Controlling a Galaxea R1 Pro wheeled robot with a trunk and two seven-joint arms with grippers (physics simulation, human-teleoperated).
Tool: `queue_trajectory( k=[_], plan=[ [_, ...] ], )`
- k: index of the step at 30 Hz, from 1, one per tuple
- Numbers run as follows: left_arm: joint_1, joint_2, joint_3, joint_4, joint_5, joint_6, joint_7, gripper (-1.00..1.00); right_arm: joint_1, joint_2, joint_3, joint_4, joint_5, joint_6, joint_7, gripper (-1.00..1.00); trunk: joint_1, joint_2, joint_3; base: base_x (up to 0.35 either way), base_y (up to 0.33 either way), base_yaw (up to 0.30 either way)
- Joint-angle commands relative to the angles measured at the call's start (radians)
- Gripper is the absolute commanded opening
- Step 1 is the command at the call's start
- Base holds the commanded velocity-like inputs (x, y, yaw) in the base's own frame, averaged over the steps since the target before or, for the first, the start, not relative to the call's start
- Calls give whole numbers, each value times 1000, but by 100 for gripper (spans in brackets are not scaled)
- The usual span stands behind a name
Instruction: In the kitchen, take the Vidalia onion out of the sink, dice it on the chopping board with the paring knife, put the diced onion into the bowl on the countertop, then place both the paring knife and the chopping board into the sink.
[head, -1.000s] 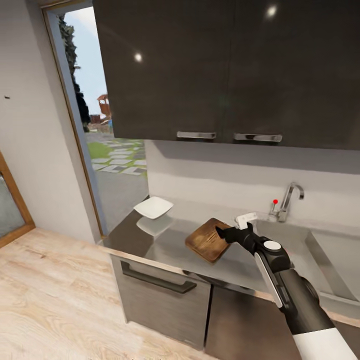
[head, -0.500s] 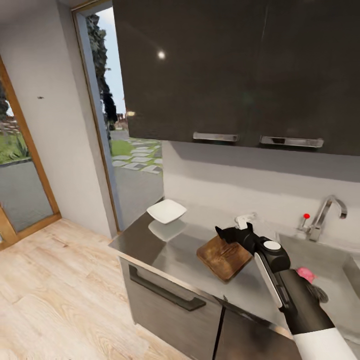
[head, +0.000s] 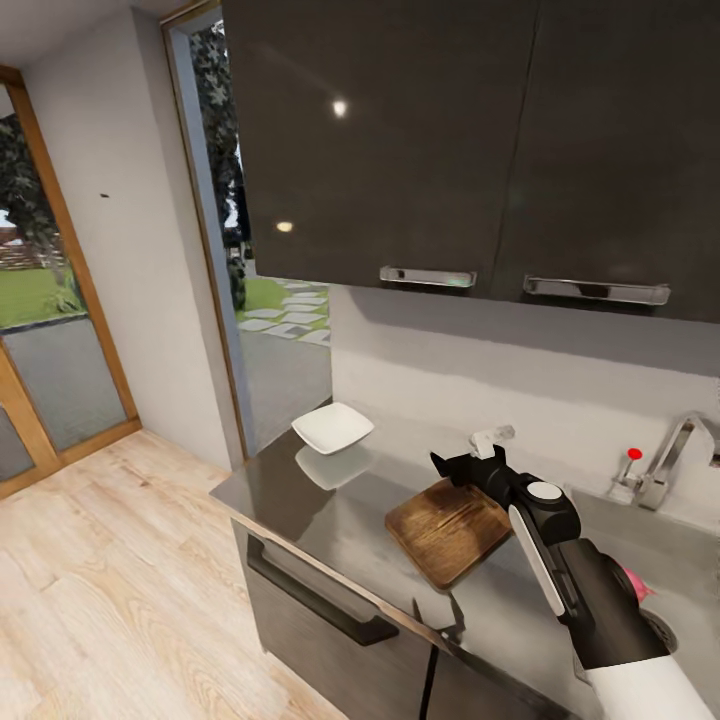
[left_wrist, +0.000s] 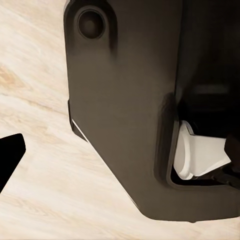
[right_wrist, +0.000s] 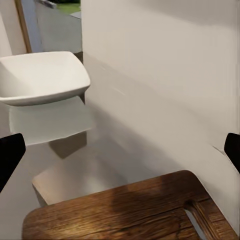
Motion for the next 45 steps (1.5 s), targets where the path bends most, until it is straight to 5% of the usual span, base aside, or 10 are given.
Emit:
queue_trajectory(
  k=[1, 45],
  plan=[
    [1, 0, 0, -3, 1, 3, 0, 100, -1, -1, 1, -1, -1, 5, 1, 100, 1, -2, -2, 2, -33, 3],
    [1, 2, 0, -3, 1, 2, 0, 100, -1, -1, 2, -1, -1, 3, 1, 100, 1, -2, -2, 40, -87, 0]
  ],
)
